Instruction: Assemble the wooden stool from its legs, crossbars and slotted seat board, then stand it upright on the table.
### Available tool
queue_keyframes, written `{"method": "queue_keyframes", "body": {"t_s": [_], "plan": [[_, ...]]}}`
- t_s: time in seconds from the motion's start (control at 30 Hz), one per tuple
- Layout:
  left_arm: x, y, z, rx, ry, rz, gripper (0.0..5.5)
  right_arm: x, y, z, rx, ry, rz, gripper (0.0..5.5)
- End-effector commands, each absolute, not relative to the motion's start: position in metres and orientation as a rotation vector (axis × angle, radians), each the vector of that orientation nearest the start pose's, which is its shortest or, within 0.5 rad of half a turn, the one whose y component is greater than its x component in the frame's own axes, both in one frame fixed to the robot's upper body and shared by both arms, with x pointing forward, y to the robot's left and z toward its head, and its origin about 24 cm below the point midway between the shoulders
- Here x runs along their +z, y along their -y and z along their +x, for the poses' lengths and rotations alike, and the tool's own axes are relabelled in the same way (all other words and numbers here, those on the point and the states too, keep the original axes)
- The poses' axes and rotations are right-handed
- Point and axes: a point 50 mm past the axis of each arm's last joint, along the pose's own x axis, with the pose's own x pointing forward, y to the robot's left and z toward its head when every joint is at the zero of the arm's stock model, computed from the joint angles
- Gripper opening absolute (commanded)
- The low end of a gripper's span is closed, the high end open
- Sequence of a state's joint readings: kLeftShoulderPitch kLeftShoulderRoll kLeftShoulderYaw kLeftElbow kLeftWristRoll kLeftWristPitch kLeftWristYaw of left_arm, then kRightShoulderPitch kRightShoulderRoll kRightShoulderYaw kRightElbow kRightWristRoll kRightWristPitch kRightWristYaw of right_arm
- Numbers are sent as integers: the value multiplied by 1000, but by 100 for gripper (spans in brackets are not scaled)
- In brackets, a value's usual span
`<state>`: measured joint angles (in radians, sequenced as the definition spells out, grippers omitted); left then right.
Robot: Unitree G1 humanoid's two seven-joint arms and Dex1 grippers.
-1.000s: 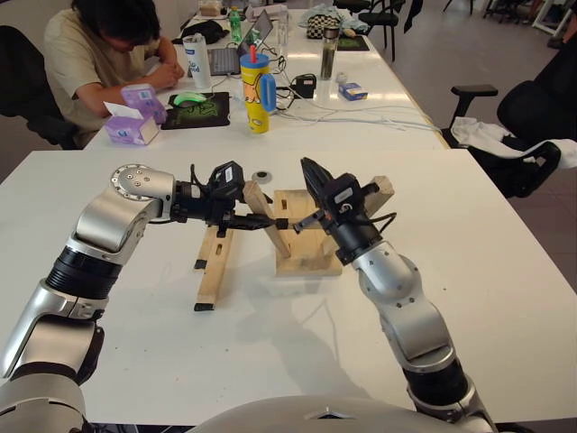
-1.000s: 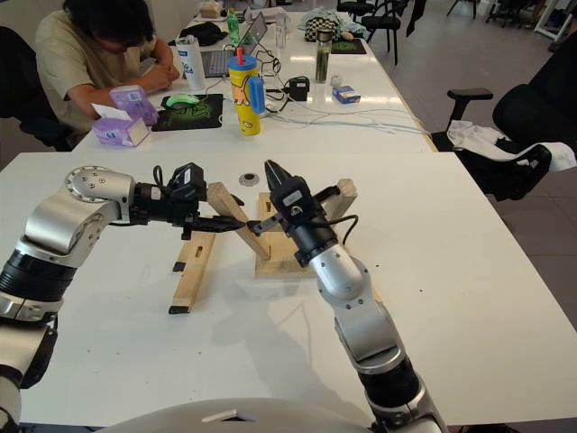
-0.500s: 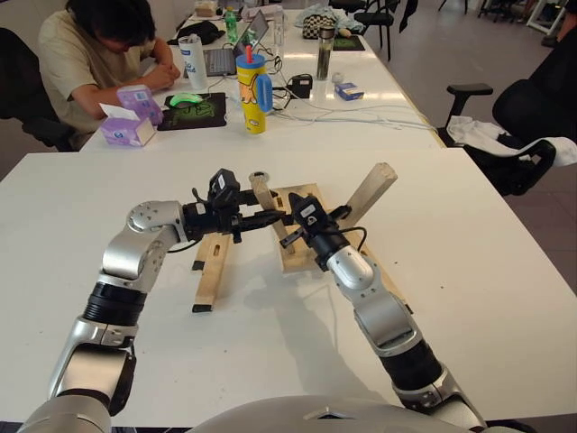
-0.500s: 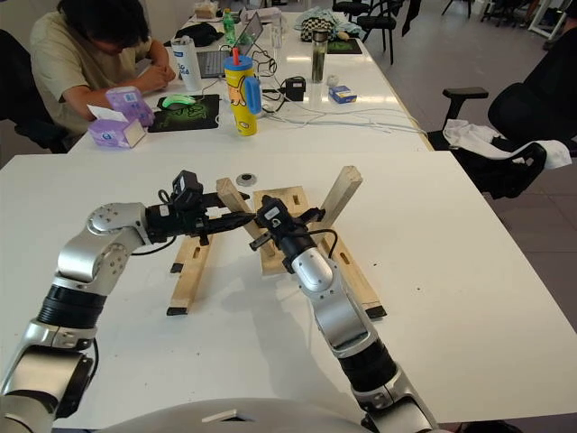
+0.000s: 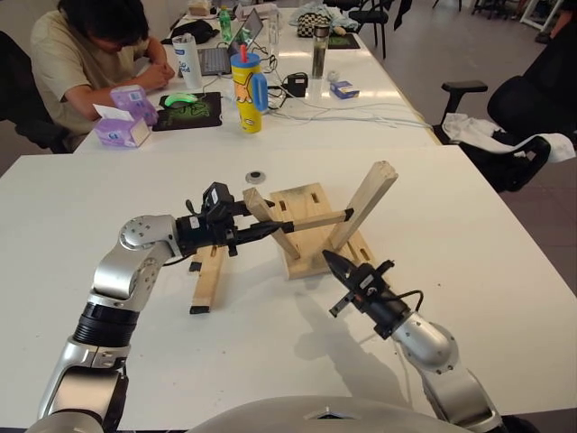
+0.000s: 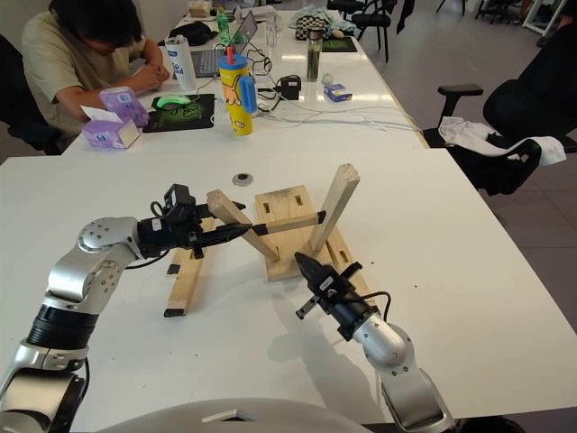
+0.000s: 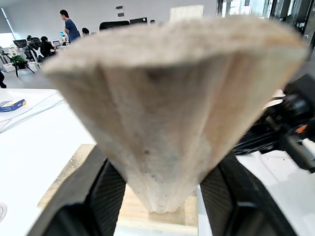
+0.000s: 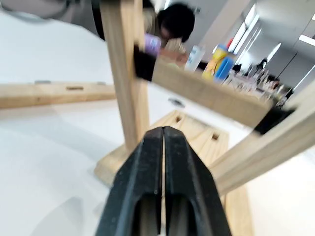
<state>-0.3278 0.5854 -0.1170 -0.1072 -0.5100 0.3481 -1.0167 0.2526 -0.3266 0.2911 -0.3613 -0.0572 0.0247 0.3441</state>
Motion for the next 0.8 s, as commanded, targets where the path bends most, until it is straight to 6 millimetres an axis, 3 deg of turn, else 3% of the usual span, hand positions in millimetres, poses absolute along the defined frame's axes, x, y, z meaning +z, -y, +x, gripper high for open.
{"method": "queue_keyframes", "body": {"t_s": [0.03, 0.17, 0.33, 0.43, 0.53, 0.67, 0.8], "plan": [[137, -154, 274, -1295, -166, 177, 202, 36, 110, 209, 542, -74, -202, 0], [155, -144, 284, -1374, -163, 235, 202, 23, 107, 218, 429, -142, -141, 0], [169, -128, 291, -1434, -169, 285, 202, -18, 106, 213, 374, -424, -221, 0], [116, -120, 276, -1452, -274, 241, 202, -46, 100, 198, 453, -611, -256, 0], [77, -118, 261, -1438, -340, 175, 201, -57, 99, 191, 495, -704, -260, 0], [62, -110, 251, -1448, -325, 186, 201, -56, 97, 189, 542, -731, -229, 0], [67, -106, 249, -1461, -283, 191, 201, -57, 99, 187, 566, -749, -237, 0]]}}
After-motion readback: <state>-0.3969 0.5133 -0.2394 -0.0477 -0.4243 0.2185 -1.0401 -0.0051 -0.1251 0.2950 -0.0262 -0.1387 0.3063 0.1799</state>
